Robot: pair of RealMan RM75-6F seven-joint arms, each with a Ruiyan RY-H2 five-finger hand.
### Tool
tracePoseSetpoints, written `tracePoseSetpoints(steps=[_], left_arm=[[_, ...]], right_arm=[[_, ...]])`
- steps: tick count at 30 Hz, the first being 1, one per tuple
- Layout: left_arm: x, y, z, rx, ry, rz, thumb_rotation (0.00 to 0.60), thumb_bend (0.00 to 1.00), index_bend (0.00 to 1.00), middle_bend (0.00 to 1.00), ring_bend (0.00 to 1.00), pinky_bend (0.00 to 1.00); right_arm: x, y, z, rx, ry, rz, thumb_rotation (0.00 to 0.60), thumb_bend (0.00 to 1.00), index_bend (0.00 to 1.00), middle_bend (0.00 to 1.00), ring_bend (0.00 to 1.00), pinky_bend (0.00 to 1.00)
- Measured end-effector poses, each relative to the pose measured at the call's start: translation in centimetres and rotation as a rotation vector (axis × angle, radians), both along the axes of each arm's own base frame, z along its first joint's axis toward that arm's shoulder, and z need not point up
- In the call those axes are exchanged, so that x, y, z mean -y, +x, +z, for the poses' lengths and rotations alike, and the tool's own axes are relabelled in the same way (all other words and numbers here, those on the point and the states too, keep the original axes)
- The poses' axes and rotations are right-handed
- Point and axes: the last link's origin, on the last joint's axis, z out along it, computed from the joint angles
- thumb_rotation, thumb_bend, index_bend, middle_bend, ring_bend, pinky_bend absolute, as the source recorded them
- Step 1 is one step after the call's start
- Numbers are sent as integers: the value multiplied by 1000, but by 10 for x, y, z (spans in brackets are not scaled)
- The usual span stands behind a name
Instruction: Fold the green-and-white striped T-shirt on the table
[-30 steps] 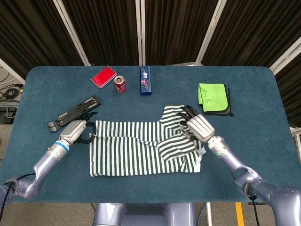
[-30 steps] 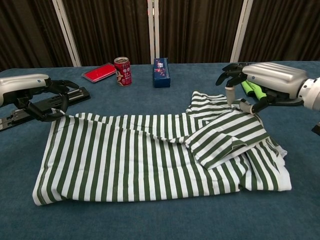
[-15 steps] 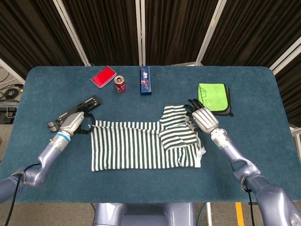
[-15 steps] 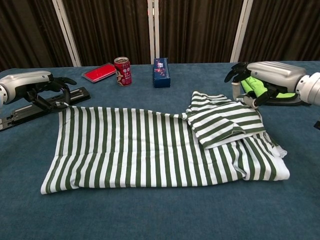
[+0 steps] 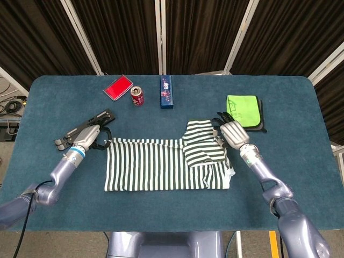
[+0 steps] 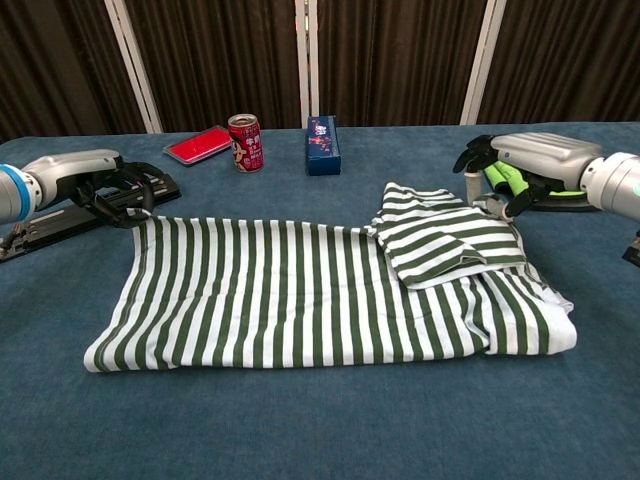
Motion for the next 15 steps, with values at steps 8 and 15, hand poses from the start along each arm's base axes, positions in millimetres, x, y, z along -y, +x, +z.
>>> tracePoseSetpoints(steps=[8,15], left_arm=[[-6,-1,-4,-11,-1,11,600,602,706,0,0,0],[-8,-4,-7,-19,0,28,600,540,444,0,0,0]], right_arm=[[3,0,-2,-10,-7,-14,600,451,724,202,0,10],[7,-1,-1,-27,-20,-31,600,450,724,201,0,10]])
